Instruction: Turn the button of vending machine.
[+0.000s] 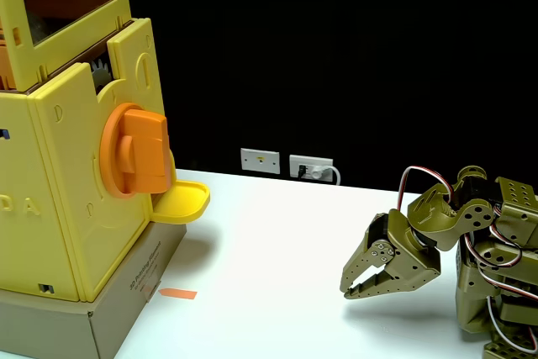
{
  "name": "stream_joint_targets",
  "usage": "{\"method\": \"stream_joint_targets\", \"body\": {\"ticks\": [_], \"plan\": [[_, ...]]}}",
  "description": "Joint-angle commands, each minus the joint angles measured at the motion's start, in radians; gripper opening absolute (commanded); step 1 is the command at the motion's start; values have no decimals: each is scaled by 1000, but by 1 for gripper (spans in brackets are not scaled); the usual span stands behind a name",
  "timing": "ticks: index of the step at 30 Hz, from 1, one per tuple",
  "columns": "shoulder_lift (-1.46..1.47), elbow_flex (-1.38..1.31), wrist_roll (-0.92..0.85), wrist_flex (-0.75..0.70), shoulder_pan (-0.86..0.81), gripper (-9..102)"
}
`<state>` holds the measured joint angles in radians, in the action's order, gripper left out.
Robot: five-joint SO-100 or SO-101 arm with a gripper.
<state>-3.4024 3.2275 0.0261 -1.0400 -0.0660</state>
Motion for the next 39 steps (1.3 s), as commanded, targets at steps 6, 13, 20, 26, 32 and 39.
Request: {"method": "stream_joint_targets", "body": {"ticks": [6,13,20,26,32,39], "plan": [[-144,43,0,-14,78,1],[-144,41,8,-14,80,1],[-143,-2,-41,-2,74,1],[-143,-316,-58,3,37,1],[-44,-565,-51,175,48,-1],[249,-931,-276,164,78,-1]]}}
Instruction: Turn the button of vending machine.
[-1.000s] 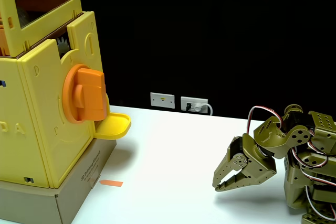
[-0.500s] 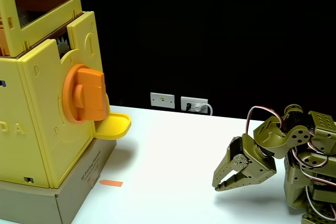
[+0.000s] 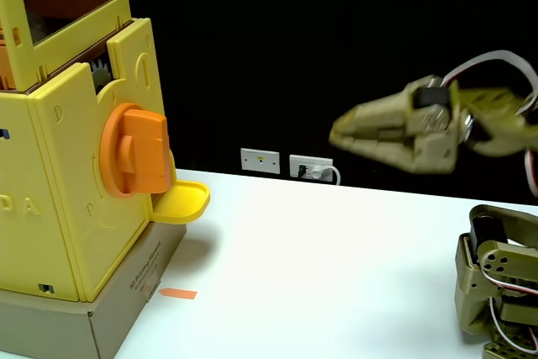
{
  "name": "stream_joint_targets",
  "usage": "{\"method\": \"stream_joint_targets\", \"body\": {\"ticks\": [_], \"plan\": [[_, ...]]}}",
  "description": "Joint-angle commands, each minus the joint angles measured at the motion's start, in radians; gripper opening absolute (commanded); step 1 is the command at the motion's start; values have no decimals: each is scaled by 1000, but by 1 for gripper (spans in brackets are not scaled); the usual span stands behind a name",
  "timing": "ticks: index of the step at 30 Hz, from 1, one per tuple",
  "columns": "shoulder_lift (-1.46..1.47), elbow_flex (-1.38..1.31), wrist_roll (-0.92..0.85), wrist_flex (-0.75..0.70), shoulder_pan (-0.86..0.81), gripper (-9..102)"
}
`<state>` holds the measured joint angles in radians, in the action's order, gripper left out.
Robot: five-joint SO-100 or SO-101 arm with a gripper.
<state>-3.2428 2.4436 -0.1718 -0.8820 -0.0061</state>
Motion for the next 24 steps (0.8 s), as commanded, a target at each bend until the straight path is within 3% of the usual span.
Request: {"method": "stream_joint_targets", "body": {"ticks": [1,6,11,15,17,24], "plan": [[109,-170,-114,15,26,-1],[109,-141,-268,86,31,-1],[239,-150,-468,49,44,0],[362,-123,-621,117,87,0],[405,-81,-681,190,95,0],[480,175,-833,646,72,-1]]}}
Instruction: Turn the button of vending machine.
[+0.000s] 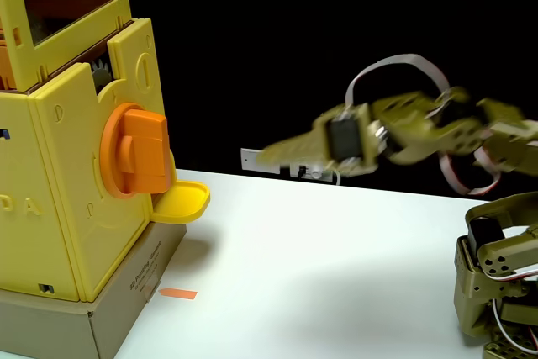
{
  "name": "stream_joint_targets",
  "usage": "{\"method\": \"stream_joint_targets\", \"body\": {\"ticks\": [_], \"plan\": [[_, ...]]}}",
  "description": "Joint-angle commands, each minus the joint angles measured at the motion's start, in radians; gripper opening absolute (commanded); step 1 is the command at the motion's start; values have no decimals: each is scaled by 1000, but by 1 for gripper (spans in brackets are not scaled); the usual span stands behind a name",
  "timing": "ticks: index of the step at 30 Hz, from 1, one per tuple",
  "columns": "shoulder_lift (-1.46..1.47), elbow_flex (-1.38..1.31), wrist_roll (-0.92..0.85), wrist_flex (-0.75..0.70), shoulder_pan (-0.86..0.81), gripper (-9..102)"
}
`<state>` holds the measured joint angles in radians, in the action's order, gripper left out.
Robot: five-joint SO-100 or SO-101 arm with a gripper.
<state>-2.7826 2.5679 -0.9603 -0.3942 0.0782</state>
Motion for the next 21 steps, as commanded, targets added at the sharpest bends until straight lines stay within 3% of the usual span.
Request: {"method": "stream_joint_targets", "body": {"ticks": [1,10,21], "plan": [[28,74,-66,196,-26,-1],[110,345,-319,729,-107,-2],[253,472,-416,1140,-72,-2]]}}
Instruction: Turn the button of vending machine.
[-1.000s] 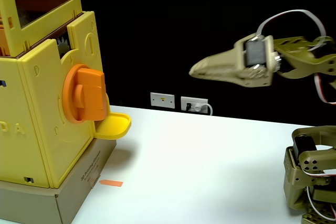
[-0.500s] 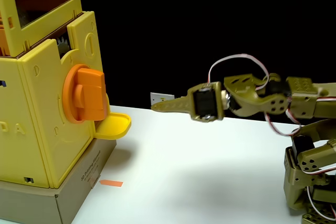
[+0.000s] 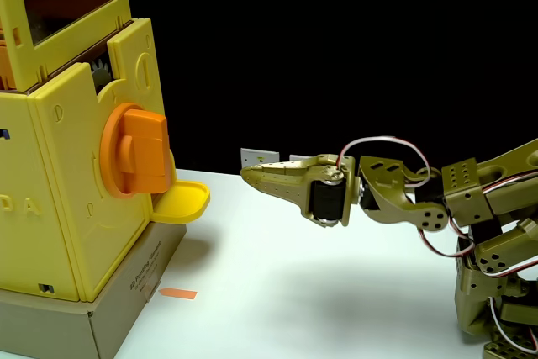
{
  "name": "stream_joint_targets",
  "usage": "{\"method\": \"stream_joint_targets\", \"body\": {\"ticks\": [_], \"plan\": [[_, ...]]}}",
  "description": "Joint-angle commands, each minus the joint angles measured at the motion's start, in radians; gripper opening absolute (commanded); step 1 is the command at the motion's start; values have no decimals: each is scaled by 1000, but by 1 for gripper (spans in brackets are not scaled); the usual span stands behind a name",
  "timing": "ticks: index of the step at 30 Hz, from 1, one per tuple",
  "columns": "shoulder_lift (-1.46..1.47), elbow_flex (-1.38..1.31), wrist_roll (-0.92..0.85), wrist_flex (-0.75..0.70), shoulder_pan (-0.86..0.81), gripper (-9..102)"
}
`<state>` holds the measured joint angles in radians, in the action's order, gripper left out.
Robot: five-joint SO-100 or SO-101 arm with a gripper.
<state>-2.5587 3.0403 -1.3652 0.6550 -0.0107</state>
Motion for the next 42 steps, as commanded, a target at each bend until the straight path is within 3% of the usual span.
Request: {"method": "stream_joint_targets", "body": {"ticks": [1,6,14,18,23,29,42], "plan": [[43,-8,-12,98,26,-2],[104,-75,-9,87,61,2],[262,-218,44,61,-12,26],[353,-331,37,54,-23,32],[448,-476,54,-57,-80,40],[522,-540,104,-112,-164,43],[687,-733,143,-144,-149,42]]}}
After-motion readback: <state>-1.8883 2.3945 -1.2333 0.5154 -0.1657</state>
